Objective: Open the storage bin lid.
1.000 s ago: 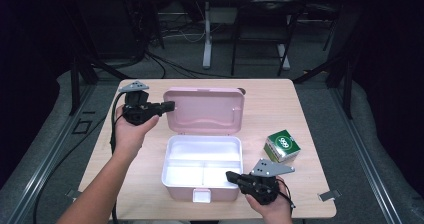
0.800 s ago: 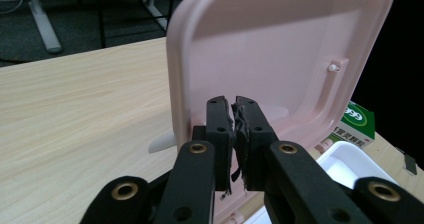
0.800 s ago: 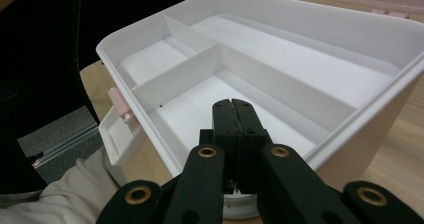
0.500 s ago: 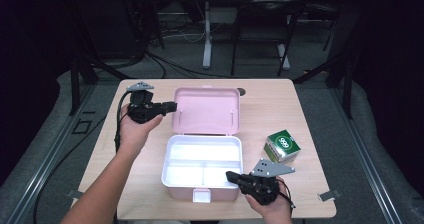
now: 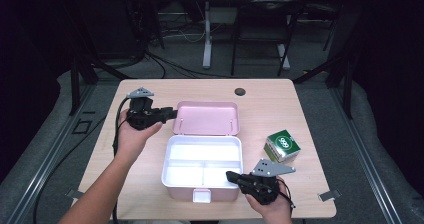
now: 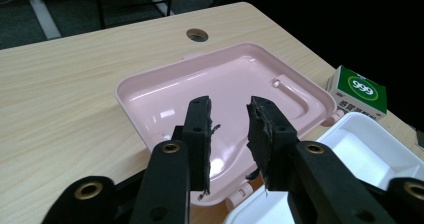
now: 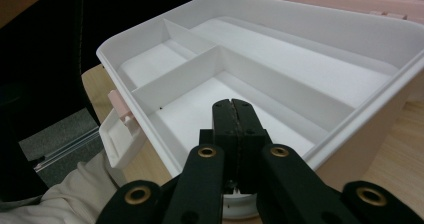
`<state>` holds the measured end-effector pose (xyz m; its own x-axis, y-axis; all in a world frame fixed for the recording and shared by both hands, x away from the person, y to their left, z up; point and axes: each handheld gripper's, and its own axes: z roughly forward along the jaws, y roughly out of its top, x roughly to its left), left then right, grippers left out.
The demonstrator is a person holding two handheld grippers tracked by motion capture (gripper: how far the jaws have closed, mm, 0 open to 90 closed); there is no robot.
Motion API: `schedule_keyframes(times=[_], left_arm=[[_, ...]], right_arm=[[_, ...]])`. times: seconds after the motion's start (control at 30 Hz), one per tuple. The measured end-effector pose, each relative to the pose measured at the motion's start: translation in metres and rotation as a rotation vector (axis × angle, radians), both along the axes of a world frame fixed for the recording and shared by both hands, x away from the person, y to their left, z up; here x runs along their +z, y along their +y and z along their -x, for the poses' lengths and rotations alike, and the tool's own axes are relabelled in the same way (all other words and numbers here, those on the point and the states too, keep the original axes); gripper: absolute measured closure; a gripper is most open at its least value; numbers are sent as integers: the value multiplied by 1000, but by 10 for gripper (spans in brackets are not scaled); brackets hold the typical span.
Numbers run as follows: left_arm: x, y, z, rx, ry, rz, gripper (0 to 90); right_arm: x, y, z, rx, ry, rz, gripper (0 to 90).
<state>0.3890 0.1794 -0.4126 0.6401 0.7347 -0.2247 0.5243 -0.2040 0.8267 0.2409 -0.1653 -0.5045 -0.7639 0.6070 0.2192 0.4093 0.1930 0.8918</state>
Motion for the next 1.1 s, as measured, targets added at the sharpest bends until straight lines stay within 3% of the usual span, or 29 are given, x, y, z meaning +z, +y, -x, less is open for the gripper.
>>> schedule_keyframes(times=[0.2, 0.4, 0.7, 0.83, 1.0, 1.1], left_arm=[[3, 5, 8, -8, -22, -4, 632], [6, 7, 15, -56, -27, -7, 618], [12, -1, 26, -147, -26, -100, 653], [15, -6, 31, -193, -48, -111, 615], [16, -14, 36, -247, -69, -176, 594], [16, -17, 38, -277, -46, -175, 590]], right_arm=[[-1, 0, 1, -8, -3, -7, 900], [-1, 0, 1, -14, 0, -21, 900], [-1, 0, 2, -15, -1, -24, 868], [-1, 1, 2, -13, 4, -28, 855], [0, 1, 2, -10, 14, -33, 831], [1, 1, 2, -1, 22, -30, 818]])
